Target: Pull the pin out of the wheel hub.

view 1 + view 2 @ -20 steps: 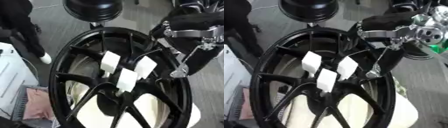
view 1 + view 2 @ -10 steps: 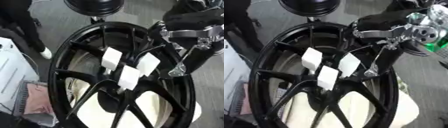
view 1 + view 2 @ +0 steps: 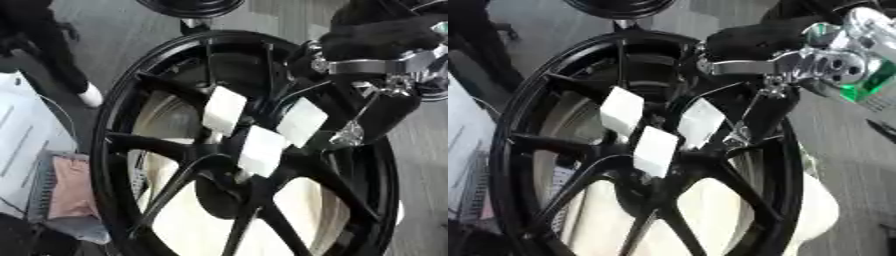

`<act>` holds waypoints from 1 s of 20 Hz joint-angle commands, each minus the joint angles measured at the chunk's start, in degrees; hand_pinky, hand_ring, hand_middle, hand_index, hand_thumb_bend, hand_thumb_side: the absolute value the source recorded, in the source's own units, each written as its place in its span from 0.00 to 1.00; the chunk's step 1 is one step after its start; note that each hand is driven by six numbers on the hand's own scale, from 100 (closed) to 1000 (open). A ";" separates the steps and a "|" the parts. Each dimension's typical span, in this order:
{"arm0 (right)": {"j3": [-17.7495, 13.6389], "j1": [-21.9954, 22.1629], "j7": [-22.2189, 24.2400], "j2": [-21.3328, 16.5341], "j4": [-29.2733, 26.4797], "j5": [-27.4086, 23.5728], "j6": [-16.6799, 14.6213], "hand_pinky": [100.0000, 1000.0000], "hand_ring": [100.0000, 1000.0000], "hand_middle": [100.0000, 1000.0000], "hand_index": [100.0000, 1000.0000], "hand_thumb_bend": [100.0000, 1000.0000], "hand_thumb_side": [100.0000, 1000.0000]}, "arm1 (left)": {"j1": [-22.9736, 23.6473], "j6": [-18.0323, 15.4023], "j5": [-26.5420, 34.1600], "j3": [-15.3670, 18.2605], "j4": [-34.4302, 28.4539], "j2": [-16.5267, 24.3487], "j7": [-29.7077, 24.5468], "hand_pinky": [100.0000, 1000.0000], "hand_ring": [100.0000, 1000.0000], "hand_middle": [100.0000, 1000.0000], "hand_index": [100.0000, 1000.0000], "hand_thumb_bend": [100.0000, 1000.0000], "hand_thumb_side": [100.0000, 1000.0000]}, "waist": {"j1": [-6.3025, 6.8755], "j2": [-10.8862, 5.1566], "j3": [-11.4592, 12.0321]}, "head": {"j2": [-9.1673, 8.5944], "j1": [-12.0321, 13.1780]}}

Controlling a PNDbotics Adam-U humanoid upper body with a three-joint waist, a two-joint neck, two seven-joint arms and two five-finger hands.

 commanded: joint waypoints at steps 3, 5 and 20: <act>-1.27 0.24 -0.06 -1.18 -0.35 0.10 -0.70 0.84 0.76 0.70 0.78 0.38 0.00 | -0.56 0.25 -0.73 -0.08 -0.95 0.30 0.25 0.75 0.61 0.57 0.77 0.00 0.71 | 0.43 -0.60 0.07 | -0.41 -0.22; -1.38 0.61 -0.09 -1.21 -0.35 0.00 -0.72 0.84 0.76 0.70 0.78 0.37 0.00 | -0.61 0.26 -0.82 -0.11 -0.95 0.21 0.29 0.75 0.61 0.57 0.77 0.00 0.71 | 0.42 -0.47 0.13 | -0.52 -0.30; -1.96 1.74 -1.00 -1.18 -0.35 -0.30 -0.17 0.83 0.74 0.64 0.73 0.27 0.00 | -0.72 0.41 -0.92 -0.31 -0.95 -0.09 0.34 0.75 0.61 0.57 0.77 0.00 0.71 | 0.78 -0.28 -0.07 | -0.85 -0.64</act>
